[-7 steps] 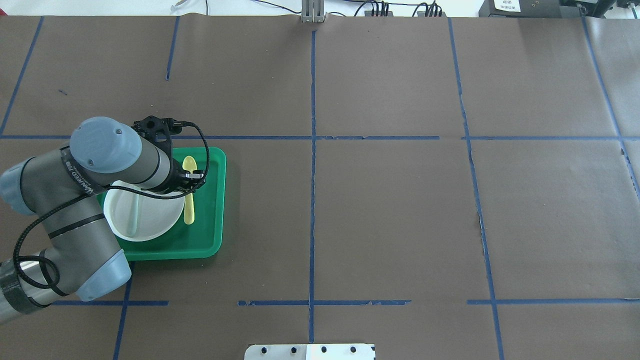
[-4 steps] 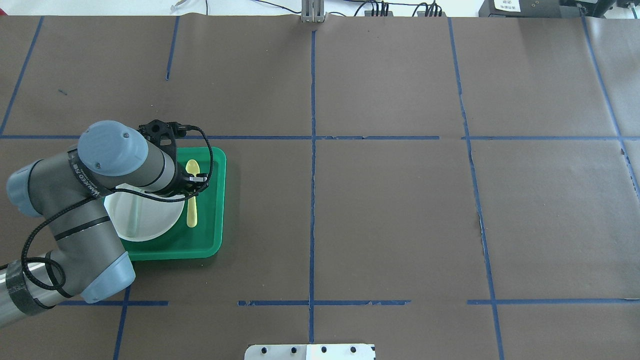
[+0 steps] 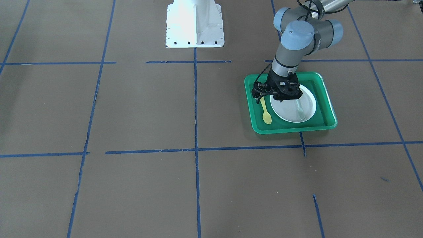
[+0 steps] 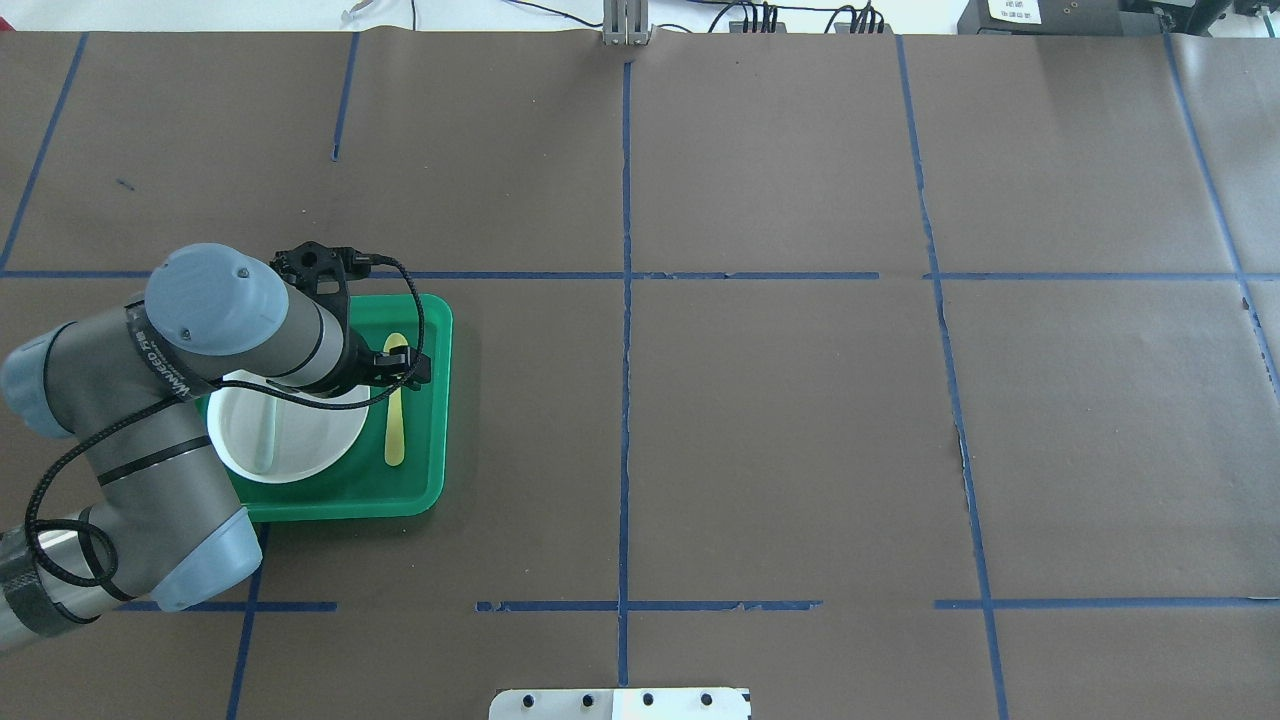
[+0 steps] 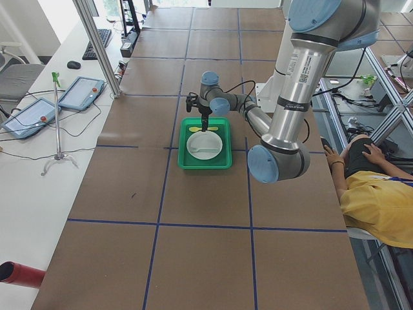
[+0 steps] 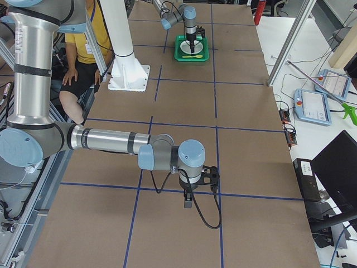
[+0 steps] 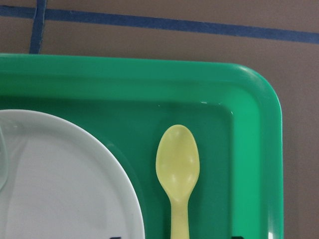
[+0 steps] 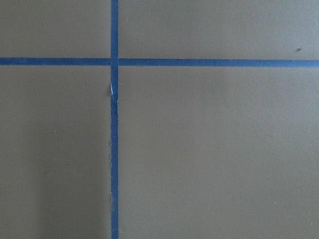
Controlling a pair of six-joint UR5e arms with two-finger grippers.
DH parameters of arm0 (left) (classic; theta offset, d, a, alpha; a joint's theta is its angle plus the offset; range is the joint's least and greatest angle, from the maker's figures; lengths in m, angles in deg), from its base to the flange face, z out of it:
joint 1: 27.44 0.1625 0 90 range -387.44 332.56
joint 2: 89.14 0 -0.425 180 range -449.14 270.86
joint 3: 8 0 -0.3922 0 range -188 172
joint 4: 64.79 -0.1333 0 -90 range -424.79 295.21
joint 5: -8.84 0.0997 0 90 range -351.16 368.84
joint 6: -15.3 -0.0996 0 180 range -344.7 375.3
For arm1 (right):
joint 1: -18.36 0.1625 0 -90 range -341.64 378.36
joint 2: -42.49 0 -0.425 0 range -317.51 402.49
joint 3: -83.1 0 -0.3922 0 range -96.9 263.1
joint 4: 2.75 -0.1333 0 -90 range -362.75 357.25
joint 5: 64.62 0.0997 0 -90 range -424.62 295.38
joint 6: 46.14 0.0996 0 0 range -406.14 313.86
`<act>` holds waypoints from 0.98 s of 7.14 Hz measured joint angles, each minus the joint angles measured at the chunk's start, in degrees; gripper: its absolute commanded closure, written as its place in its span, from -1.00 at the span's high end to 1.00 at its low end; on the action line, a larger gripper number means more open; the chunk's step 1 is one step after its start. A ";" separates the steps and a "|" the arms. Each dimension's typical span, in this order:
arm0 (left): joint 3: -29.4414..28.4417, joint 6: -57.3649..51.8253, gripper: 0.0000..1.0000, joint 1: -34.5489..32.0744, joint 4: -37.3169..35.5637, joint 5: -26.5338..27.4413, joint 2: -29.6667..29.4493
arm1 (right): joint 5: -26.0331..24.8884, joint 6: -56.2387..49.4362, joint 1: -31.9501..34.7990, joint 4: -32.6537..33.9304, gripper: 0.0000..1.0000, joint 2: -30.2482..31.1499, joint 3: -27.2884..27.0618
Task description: Place spoon
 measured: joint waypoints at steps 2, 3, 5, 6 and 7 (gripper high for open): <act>3.00 -14.98 1.00 -10.56 -0.77 -5.39 5.15 | 0.00 0.00 0.00 0.02 1.00 0.00 0.00; 3.28 -23.89 1.00 -17.42 -0.84 -9.01 8.93 | 0.00 0.00 0.00 0.02 1.00 0.00 0.00; 2.05 -48.38 1.00 -31.91 -1.77 -14.52 17.78 | 0.00 0.00 0.00 0.01 1.00 0.00 0.00; 0.34 -60.25 1.00 -39.22 -4.87 -16.63 20.18 | 0.00 0.00 0.00 -0.02 1.00 0.00 0.00; -1.68 -69.53 1.00 -45.83 -8.99 -17.82 21.44 | 0.00 0.00 0.00 -0.02 1.00 0.00 0.00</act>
